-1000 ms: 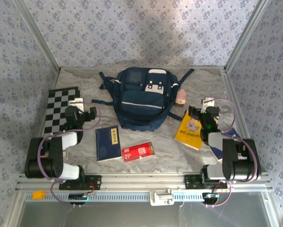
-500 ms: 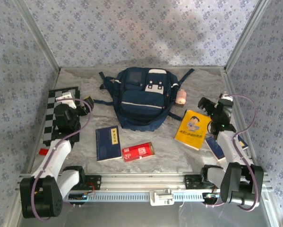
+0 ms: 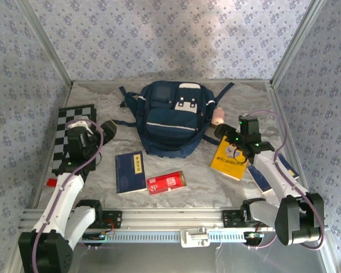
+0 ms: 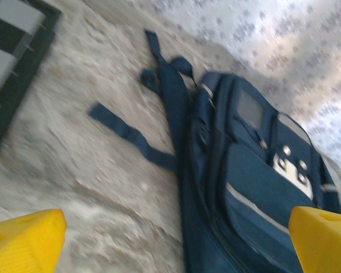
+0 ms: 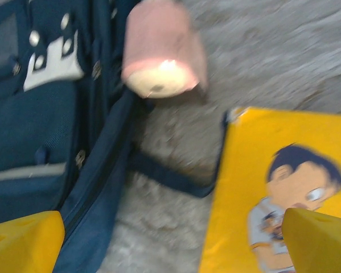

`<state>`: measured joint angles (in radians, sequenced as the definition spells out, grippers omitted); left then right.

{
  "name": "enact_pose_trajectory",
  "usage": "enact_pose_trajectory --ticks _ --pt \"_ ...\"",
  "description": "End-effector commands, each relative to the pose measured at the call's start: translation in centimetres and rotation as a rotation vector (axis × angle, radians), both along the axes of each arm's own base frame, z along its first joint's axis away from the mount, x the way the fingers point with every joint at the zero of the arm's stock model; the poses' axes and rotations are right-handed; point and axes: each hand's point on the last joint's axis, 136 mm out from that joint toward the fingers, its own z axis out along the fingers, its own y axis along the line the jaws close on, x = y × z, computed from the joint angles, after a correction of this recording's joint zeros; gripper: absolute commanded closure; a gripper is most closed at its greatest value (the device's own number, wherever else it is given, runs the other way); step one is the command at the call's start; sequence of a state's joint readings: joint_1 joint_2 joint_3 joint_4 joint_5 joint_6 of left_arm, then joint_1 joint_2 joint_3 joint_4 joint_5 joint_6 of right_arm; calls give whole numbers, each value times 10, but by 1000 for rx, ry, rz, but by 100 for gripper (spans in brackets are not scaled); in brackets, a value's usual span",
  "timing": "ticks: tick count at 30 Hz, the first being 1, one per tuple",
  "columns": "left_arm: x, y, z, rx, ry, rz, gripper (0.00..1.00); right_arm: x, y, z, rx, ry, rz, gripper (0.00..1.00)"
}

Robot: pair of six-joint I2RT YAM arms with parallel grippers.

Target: Pack the student bag

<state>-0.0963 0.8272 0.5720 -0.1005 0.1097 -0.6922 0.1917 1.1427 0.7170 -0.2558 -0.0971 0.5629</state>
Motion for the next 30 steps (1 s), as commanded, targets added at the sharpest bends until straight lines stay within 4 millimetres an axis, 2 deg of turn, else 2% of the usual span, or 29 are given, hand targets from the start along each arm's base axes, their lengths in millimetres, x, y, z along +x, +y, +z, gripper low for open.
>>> enact_pose_trajectory --ticks 1,5,14,18,21,23,27,30 --pt "-15 -29 1 -59 61 -73 0 -8 37 -6 50 81 38 0" --pt "-23 -58 -12 -68 92 -152 0 -3 86 -14 63 99 116 0" --pt "-28 -75 -26 -30 150 -259 0 20 172 -27 70 89 232 0" --pt "-28 -74 -20 -4 153 -267 0 31 200 -30 82 82 245 0" --pt "-28 -69 -16 19 154 -250 0 36 238 -27 99 70 302 0" --pt "-27 -65 -13 27 160 -237 0 43 270 -14 110 32 349 0" --pt "-24 -54 -7 19 165 -187 0 43 324 -7 157 17 440 0" --pt "-26 -47 0 5 158 -164 0 35 335 0 144 21 477 0"
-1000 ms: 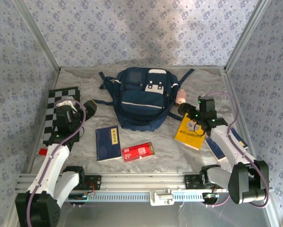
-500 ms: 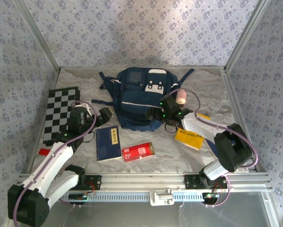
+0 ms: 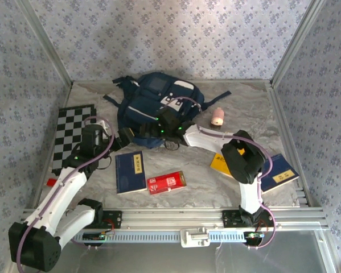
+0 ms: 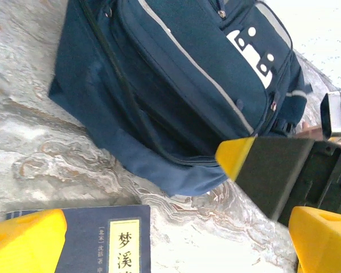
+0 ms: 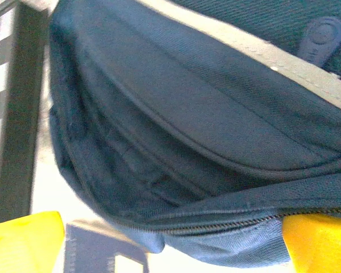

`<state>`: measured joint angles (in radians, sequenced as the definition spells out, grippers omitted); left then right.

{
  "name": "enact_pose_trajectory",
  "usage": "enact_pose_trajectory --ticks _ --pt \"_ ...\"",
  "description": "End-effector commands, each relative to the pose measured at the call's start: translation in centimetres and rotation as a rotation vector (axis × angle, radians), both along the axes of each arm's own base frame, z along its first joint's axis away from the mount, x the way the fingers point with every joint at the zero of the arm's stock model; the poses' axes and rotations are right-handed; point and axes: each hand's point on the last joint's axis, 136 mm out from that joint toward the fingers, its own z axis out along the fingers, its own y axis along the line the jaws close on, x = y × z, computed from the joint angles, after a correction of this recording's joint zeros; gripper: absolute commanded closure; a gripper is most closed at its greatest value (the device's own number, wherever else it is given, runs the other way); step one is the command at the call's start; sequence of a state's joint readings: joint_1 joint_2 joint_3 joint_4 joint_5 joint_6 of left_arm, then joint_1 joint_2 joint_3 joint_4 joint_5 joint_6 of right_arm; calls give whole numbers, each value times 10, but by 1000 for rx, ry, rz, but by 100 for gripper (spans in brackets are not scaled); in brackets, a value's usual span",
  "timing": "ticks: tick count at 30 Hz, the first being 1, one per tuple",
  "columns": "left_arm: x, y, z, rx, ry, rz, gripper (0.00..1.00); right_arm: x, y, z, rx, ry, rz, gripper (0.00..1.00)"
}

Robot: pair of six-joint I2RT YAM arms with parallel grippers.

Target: Pack the student bag

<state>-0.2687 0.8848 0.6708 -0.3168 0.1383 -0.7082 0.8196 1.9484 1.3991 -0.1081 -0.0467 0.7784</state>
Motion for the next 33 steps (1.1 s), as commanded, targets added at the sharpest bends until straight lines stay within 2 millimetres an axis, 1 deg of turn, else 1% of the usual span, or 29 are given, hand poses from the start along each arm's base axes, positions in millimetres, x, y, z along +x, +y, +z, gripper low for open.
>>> enact_pose_trajectory --ticks 1,3,4,6,8,9,12,14,15,19,21,23,27,30,33 --pt "-2 9 18 3 -26 24 0 -5 12 24 29 -26 38 0" --pt "-5 9 19 6 -28 18 0 -10 -8 25 -2 -11 17 0" --pt "-6 8 20 4 -26 10 0 -11 -21 28 -7 -6 -4 0" --pt "-7 4 20 -11 -22 -5 0 -9 -45 29 -22 5 -40 0" --pt "-5 -3 20 -31 -27 -25 0 -7 -72 27 -58 23 -77 0" --pt "-5 -6 21 -34 -29 -34 0 -5 -81 27 -65 26 -87 0" --pt "-2 -20 19 -38 -30 -66 0 11 -116 23 -60 61 -159 3" --pt "0 -35 15 -48 -30 -95 0 26 -133 16 -55 87 -199 7" --pt "2 -40 13 -54 -27 -101 0 32 -139 12 -54 96 -214 8" --pt "9 -66 3 -52 -16 -139 0 55 -149 -1 -45 138 -236 14" --pt "15 -76 1 -42 -21 -151 0 65 -150 -5 -40 143 -238 16" --pt "20 -90 -4 -32 -15 -178 0 73 -152 -13 -31 152 -251 19" --pt "31 -113 -14 -18 -1 -207 0 89 -155 -28 -12 178 -261 27" --pt "38 -120 -26 0 25 -198 0 100 -152 -35 7 188 -251 32" --pt "44 -122 -36 10 41 -182 0 105 -151 -40 6 189 -240 45"
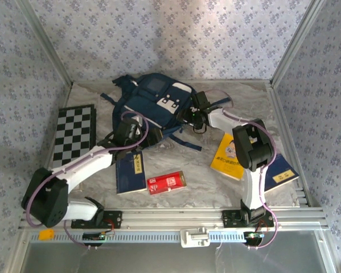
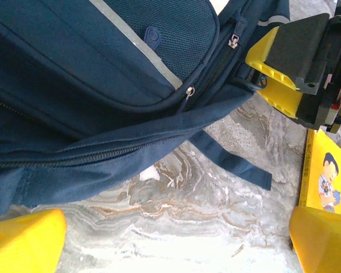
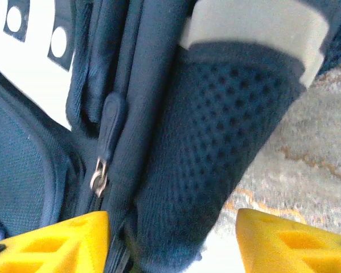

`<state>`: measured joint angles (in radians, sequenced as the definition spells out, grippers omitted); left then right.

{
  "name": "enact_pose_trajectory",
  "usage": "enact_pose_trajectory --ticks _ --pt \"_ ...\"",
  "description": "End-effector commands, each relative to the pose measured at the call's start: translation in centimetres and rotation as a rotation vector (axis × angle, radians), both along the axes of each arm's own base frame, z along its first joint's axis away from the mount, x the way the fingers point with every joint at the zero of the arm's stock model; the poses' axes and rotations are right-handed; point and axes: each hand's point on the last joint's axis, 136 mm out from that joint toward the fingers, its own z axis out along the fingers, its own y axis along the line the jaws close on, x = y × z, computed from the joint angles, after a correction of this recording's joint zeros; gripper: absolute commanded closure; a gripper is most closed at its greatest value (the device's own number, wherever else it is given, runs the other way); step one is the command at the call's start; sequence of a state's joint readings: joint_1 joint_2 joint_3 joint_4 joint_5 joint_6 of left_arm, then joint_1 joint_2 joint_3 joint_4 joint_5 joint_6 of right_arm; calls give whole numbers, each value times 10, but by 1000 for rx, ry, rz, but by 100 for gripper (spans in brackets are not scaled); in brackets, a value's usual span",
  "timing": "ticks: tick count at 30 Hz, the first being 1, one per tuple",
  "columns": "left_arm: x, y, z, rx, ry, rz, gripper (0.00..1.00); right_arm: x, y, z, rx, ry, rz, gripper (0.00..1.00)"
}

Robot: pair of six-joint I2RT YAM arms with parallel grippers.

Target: Pack the student bag

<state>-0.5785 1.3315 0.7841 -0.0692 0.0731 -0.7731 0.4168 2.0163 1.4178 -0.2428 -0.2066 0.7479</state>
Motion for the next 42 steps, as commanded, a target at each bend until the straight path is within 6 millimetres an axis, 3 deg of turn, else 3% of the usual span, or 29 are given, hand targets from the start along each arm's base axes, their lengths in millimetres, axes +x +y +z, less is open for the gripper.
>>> enact_pose_trajectory --ticks 1,7,11,16,25,27,30,34,38,42 --pt "17 -5 9 -22 -47 37 0 10 7 6 34 -19 29 49" --pt "24 -6 -8 16 -36 30 0 13 11 16 80 -38 37 78" --pt "36 5 -11 54 -66 49 0 9 19 31 137 -55 41 93" --pt "56 27 -15 61 -80 73 0 -10 29 49 176 -64 50 98" --pt "84 65 -4 115 -168 69 0 -52 56 57 284 -30 -42 100" --pt "82 69 3 125 -181 56 0 -60 53 47 282 -4 -82 100" --pt "68 72 20 138 -187 44 0 -62 53 49 321 14 -145 100" --pt "35 64 38 180 -202 8 0 -64 55 55 330 31 -197 100" --pt "-6 41 46 165 -233 -49 3 -67 54 64 306 28 -223 100" --pt "-34 17 39 134 -255 -117 15 -71 55 71 301 24 -220 100"
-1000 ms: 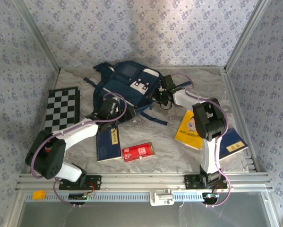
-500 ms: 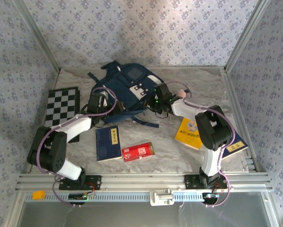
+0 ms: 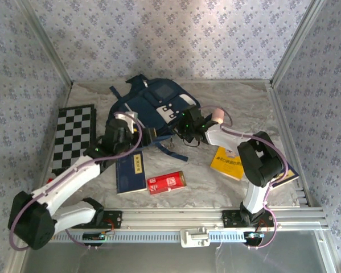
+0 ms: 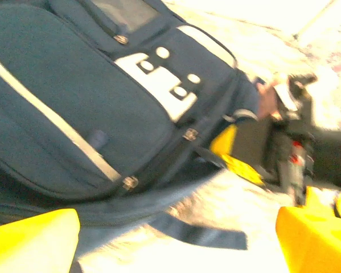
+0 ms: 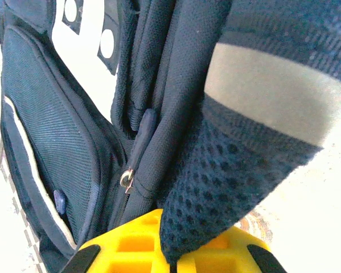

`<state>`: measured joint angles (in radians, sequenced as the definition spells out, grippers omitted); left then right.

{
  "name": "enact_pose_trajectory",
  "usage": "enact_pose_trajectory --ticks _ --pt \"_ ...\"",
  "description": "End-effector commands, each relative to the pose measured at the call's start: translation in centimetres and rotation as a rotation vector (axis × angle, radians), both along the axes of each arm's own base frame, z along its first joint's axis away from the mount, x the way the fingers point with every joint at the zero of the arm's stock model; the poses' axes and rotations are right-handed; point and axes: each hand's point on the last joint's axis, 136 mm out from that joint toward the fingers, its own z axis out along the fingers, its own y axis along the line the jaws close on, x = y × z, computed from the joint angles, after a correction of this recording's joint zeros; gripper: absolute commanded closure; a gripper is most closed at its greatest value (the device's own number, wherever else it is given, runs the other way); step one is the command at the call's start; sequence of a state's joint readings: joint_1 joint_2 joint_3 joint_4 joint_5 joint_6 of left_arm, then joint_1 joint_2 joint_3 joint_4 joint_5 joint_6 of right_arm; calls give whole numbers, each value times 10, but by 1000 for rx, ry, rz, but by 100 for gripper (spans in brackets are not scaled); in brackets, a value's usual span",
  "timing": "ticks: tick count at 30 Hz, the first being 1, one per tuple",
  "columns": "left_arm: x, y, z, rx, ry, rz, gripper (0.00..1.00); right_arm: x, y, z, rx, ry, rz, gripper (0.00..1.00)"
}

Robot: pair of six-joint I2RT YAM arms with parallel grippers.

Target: Pack the student bag

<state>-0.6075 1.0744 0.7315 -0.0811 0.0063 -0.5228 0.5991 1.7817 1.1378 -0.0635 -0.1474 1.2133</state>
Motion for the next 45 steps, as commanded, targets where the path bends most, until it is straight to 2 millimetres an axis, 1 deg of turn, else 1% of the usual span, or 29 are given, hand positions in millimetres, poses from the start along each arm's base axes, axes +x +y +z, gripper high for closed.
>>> enact_pose_trajectory --ticks 1,2,3,7,10,12,14,20,22,27,31,32,33,36,40,43,45 --pt "-18 -5 -30 52 39 -19 17 3 5 42 46 -58 -21 100" --pt "-22 -10 -34 64 32 -39 19 3 6 44 48 -59 -19 100" --pt "-24 -15 -37 70 24 -60 20 7 11 60 63 -87 -15 100" --pt "-28 -38 -56 133 -8 -132 28 5 12 68 66 -97 -15 100" --pt "-26 -58 -69 157 -42 -174 31 3 14 77 81 -114 -18 100" --pt "-22 -70 -74 163 -72 -182 33 2 15 82 82 -120 -18 100" --pt "-15 -77 -79 169 -94 -162 34 1 17 85 95 -122 -19 100" --pt "10 -87 -92 157 -132 -60 35 -2 22 90 106 -138 -24 100" --pt "20 -85 -96 172 -137 1 35 -4 23 91 103 -142 -23 100" --pt "38 -82 -99 180 -167 105 36 -9 23 90 109 -140 -28 100" --pt "45 -88 -96 166 -207 106 39 -11 27 92 123 -142 -25 100" --pt "48 -89 -95 164 -218 113 39 -16 25 80 111 -123 -23 100" --pt "49 -89 -93 163 -229 120 40 -17 25 79 111 -122 -22 100" --pt "51 -95 -85 138 -264 101 45 -19 25 74 105 -112 -22 100" --pt "51 -100 -79 128 -287 79 48 -20 26 66 99 -98 -19 100" --pt "50 -106 -73 117 -309 44 53 -20 28 64 99 -93 -17 100" --pt "52 -105 -72 132 -310 55 58 -21 29 63 100 -94 -15 100"
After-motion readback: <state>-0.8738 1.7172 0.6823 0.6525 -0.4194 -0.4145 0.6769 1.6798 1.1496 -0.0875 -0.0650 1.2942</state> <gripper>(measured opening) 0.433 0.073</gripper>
